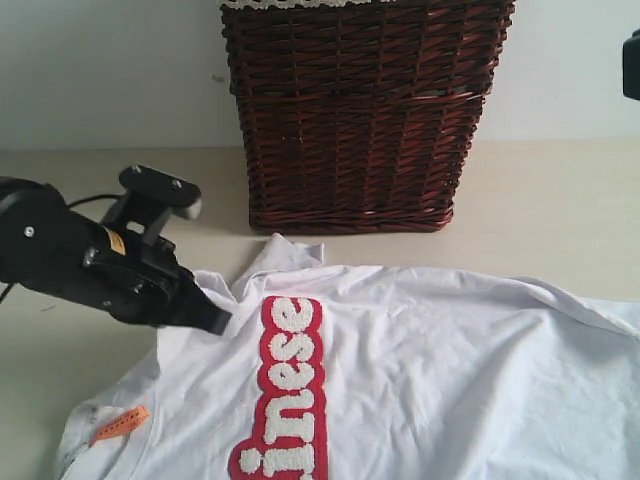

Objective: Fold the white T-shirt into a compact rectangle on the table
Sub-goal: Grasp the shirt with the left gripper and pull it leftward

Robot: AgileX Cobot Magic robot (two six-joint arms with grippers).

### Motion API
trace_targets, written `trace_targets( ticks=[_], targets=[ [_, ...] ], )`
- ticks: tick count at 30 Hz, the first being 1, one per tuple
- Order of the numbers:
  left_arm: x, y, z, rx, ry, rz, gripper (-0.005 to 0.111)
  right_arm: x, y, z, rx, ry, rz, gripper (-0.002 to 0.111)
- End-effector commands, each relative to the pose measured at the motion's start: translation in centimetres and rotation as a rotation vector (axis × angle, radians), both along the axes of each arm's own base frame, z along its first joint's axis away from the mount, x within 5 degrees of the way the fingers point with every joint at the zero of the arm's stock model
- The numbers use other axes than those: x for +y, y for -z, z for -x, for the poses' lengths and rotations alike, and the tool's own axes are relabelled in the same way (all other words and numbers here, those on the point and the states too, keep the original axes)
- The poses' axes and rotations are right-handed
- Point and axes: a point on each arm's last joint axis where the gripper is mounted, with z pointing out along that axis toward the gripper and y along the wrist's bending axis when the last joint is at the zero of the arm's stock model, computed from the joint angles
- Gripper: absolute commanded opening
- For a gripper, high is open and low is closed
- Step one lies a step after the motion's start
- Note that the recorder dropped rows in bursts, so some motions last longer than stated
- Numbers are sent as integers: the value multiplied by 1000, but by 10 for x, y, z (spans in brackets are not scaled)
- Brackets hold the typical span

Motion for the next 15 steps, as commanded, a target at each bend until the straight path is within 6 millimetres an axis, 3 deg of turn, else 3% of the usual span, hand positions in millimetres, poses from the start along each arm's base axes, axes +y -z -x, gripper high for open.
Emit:
trace_targets(
  ticks=[1,6,12,15],
  targets=[
    [28,-13,-25,-159,-82,23,0,0,2,-1,-3,8,10,0],
    [49,-19,-40,-256,-152,36,0,0,2,-1,-3,8,10,0],
    [48,-27,-47,-391,-91,12,0,0,2,-1,-3,8,10,0],
    [52,-30,-51,-419,-104,15,8,0,2,-1,-3,8,10,0]
  ],
)
